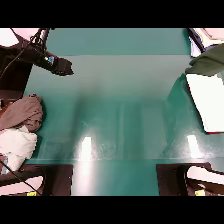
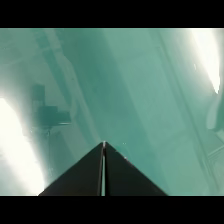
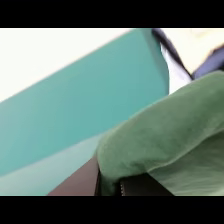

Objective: Fold the shirts.

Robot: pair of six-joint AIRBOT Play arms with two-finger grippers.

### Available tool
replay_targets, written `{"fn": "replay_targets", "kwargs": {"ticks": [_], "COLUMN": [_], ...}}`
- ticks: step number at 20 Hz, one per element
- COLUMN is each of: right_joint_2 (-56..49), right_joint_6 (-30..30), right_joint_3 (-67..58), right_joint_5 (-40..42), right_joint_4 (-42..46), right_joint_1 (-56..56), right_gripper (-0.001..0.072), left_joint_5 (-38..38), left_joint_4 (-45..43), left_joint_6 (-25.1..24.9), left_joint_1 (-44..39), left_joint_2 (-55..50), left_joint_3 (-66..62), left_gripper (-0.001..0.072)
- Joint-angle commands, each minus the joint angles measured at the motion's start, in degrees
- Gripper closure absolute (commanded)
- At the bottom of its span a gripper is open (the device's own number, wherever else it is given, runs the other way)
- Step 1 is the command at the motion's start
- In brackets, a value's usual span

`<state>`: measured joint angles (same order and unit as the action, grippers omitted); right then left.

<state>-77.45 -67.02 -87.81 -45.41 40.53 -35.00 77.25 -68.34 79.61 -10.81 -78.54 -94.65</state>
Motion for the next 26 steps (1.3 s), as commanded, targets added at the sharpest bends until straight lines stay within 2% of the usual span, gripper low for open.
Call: {"fn": "replay_targets", "kwargs": {"ticks": [1,7,13,14,15,16,18,20,23,26], "right_joint_2": [3.3,8.7,14.6,15.5,16.5,17.6,19.6,21.7,23.9,26.1], "right_joint_6": [-0.2,-2.1,-9.8,-9.9,-9.9,-10.1,-10.4,-13.2,-13.2,-14.3], "right_joint_3": [-1.7,2.7,13.8,16.1,18.1,20.4,23.6,24.9,24.8,24.8], "right_joint_5": [-3.6,-16.7,-27.3,-28.6,-29.4,-29.5,-29.9,-29.1,-28.2,-26.9], "right_joint_4": [0.2,1.9,25.3,29.2,32.2,34.8,36.4,34.1,30.9,36.7], "right_joint_1": [-3.4,-11.8,-17.1,-17.7,-18.4,-19.3,-21.7,-23.7,-22.6,-19.7], "right_gripper": [0.0696,0.0694,0.0687,0.0593,0.0369,0.0226,0.0219,0.0221,0.0223,0.0222], "left_joint_5": [0.3,0.8,2.7,2.7,2.8,2.8,3.0,3.0,3.3,4.0], "left_joint_4": [0.0,0.0,0.0,0.0,0.0,0.0,0.0,0.0,0.0,0.0], "left_joint_6": [-0.1,-0.1,-0.1,-0.3,-0.7,-1.2,-2.0,-2.0,-2.0,-2.1], "left_joint_1": [0.0,0.0,0.0,0.0,0.0,0.0,0.0,0.0,0.0,0.0], "left_joint_2": [0.0,0.0,0.0,0.0,0.0,0.0,0.0,0.0,0.0,0.0], "left_joint_3": [0.0,0.0,0.0,0.0,0.0,0.0,0.0,0.0,0.0,0.0], "left_gripper": [0.0681,0.0681,0.0681,0.0681,0.0681,0.0681,0.0681,0.0681,0.0681,0.0681]}}
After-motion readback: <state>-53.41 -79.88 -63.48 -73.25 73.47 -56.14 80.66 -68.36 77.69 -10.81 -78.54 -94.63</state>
